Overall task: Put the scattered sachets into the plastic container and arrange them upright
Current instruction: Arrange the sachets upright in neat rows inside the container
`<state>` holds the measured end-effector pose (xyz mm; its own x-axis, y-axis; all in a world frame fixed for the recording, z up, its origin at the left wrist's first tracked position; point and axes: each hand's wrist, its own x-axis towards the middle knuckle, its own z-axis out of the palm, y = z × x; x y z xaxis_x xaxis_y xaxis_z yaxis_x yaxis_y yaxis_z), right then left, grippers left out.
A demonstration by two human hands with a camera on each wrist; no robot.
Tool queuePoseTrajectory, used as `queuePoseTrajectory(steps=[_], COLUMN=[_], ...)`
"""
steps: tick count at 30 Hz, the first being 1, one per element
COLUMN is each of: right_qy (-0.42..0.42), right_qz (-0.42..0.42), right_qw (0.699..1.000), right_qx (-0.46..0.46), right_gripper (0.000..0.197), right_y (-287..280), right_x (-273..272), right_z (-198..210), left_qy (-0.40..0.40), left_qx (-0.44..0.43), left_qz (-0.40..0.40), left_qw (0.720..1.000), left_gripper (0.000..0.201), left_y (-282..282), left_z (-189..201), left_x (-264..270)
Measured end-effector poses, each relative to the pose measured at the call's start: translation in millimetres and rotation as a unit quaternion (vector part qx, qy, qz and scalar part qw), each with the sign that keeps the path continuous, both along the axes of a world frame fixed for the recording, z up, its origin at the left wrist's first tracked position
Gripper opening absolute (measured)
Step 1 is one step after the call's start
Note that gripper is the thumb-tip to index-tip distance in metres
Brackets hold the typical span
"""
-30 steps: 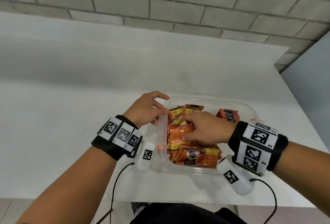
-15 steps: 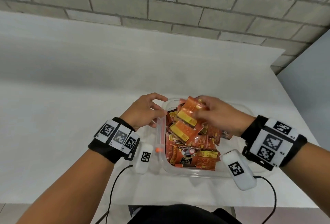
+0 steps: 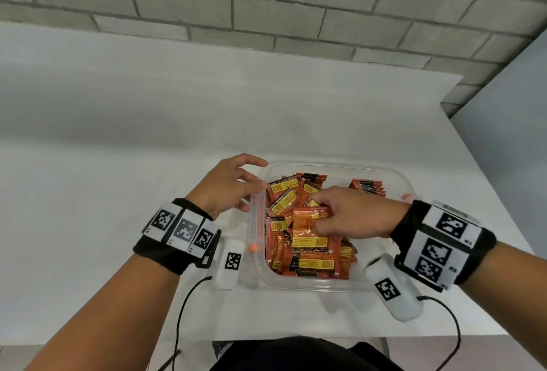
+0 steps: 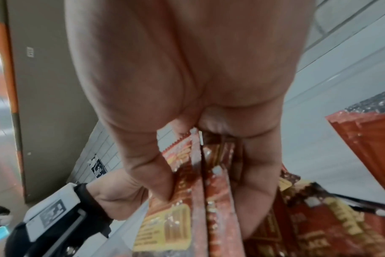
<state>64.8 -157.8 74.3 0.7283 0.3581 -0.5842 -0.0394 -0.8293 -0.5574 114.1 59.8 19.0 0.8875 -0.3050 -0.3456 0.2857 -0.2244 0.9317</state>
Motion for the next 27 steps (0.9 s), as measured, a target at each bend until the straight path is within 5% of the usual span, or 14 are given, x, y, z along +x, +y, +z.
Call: queuePoseTrajectory(steps=[7,10,15,22,25,27], right_qy=[-0.015,-0.033,-0.065,-0.07,-0.086,-0.102], right_qz=[0.059,0.097,0.078,0.016,-0.009,-0.024], right_qw=[0.997,0.994,0.994,0.996,0.993,0.99], right_qx=[-0.046,-0.046,-0.029,0.052,0.08,0.098], right_gripper=[0.015,0.036,0.011,0.013,0.011,0.009], right_y=[6,11,6,-7,-11,-16], right_x=[-2,-7,-5,5,9,13], right_z=[-2,-2,6,25,38,47], left_qy=[-0.004,-0.003,-0.004,-0.013,-0.093,-0.136], left_qx=[-0.004,-0.005,-0.004,0.031,0.121,0.076], left_qz=[0.004,0.004,0.005,0.006,0.035,0.043], left_qw=[1.0,1.0,1.0,0.999,0.988,0.987], left_gripper=[0.031,0.031,0.031,0.032,0.033,0.039], left_y=[0,0,0,0,1,-2], left_z=[-1,-2,-3,-3,10,33], left_x=[-1,-1,-1,0,-2,-7])
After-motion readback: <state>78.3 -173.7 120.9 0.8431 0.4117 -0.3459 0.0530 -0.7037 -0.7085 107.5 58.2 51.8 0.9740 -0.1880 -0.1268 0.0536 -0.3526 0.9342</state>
